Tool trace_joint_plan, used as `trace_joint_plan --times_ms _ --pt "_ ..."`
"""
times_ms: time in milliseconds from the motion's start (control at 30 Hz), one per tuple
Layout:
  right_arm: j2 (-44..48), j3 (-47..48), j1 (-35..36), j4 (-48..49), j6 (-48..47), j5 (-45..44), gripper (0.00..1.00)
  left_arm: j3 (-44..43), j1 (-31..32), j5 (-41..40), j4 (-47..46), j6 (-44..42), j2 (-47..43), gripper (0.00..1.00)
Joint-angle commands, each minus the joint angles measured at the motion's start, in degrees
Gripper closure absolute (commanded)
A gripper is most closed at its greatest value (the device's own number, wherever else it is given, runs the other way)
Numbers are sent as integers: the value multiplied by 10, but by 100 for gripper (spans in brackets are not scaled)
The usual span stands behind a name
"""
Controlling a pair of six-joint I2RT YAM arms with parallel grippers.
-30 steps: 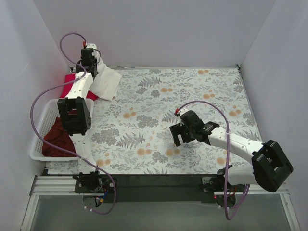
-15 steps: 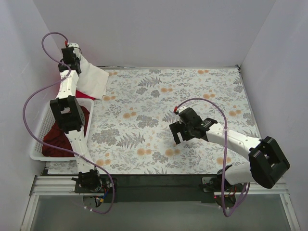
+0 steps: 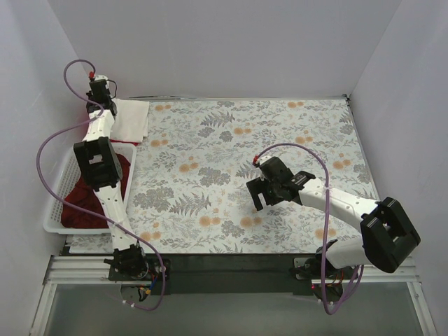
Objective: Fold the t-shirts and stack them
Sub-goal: Neatly place the folded tshirt to the corner
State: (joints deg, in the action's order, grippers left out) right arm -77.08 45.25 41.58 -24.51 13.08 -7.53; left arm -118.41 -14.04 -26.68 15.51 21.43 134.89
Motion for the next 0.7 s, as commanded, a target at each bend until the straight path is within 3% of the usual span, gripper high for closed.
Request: trace_joint_plan --times_ms 0,67,100,200,233,333,467,667 --pt "-4 24 -4 -12 -4 -10 3 0 -5 -72 -74 -37 8 100" --pt "-5 26 -3 -13 -4 -12 2 3 -6 -93 -86 -40 13 99" --pt "-6 27 -3 -14 -3 -12 2 5 -5 -102 -98 -44 16 83" --pt "-7 29 -3 -17 -2 -15 2 3 -5 -124 -106 -45 16 61" --pt "-5 30 -3 -16 -2 -20 2 3 -5 -129 -106 -39 10 43" --pt "1 33 -8 -18 -1 -40 2 6 -5 -132 -90 5 -12 21" --pt "13 40 -29 -21 14 -55 2 24 -5 -60 -21 138 -72 11" --pt "53 61 -85 -51 29 -85 1 120 9 176 38 336 -203 10"
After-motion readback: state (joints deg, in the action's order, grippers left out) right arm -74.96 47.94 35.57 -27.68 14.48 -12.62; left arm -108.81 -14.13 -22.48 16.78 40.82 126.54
